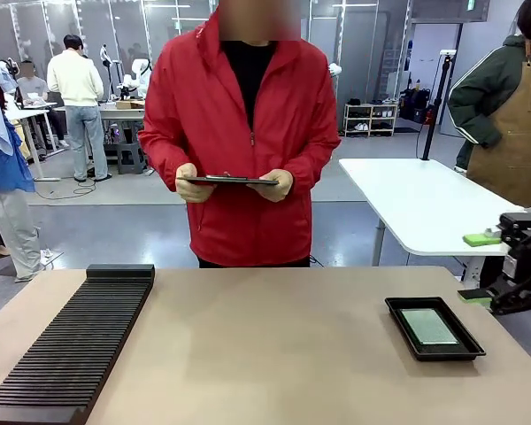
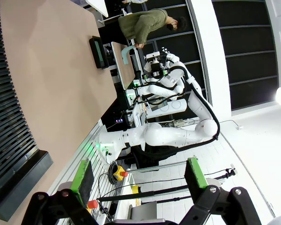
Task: Inspect the PCB.
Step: Place the Blank PCB in the ESD tray.
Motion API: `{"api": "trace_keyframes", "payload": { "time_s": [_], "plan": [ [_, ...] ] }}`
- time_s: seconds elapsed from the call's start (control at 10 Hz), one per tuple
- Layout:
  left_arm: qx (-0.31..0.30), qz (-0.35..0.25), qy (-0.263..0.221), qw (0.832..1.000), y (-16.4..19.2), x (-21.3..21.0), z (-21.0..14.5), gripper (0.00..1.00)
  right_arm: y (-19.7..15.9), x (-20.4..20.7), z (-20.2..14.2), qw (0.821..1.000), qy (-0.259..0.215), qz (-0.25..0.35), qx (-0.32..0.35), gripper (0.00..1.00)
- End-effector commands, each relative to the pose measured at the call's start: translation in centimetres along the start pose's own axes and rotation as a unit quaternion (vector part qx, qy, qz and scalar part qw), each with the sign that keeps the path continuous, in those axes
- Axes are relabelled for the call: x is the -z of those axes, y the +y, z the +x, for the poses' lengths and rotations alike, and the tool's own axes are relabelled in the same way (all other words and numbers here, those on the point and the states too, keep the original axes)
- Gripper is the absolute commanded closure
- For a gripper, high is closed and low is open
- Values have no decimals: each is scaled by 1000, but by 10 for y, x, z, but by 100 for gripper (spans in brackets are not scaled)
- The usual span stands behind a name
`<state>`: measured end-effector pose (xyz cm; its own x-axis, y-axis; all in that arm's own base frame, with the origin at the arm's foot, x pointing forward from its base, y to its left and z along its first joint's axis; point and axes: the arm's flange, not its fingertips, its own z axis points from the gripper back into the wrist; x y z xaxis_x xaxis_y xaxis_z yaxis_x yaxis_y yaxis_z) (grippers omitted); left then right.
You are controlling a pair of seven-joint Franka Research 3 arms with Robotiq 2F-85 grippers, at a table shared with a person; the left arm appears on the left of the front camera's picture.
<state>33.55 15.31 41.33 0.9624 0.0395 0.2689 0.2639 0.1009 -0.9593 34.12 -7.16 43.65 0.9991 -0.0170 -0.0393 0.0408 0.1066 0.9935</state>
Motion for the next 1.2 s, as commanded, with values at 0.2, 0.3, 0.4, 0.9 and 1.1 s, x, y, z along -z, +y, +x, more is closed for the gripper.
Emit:
{"api": "trace_keyframes", "payload": {
  "time_s": [0.2, 0.3, 0.4, 0.9, 1.1],
  "plan": [
    [0, -3, 3, 1000, -1, 0, -2, 0, -12, -26, -40, 999, 9, 50, -7, 0],
    [0, -3, 3, 1000, -1, 0, -2, 0, -16, -29, -39, 998, 4, 57, -7, 0],
    [0, -3, 3, 1000, -1, 0, -2, 0, -17, -27, -37, 998, 5, 55, -10, 0],
    [0, -3, 3, 1000, -1, 0, -2, 0, -13, -27, -37, 999, 0, 53, 2, 0],
    [0, -3, 3, 1000, -1, 0, -2, 0, -13, -27, -37, 999, 0, 53, 2, 0]
  ]
}}
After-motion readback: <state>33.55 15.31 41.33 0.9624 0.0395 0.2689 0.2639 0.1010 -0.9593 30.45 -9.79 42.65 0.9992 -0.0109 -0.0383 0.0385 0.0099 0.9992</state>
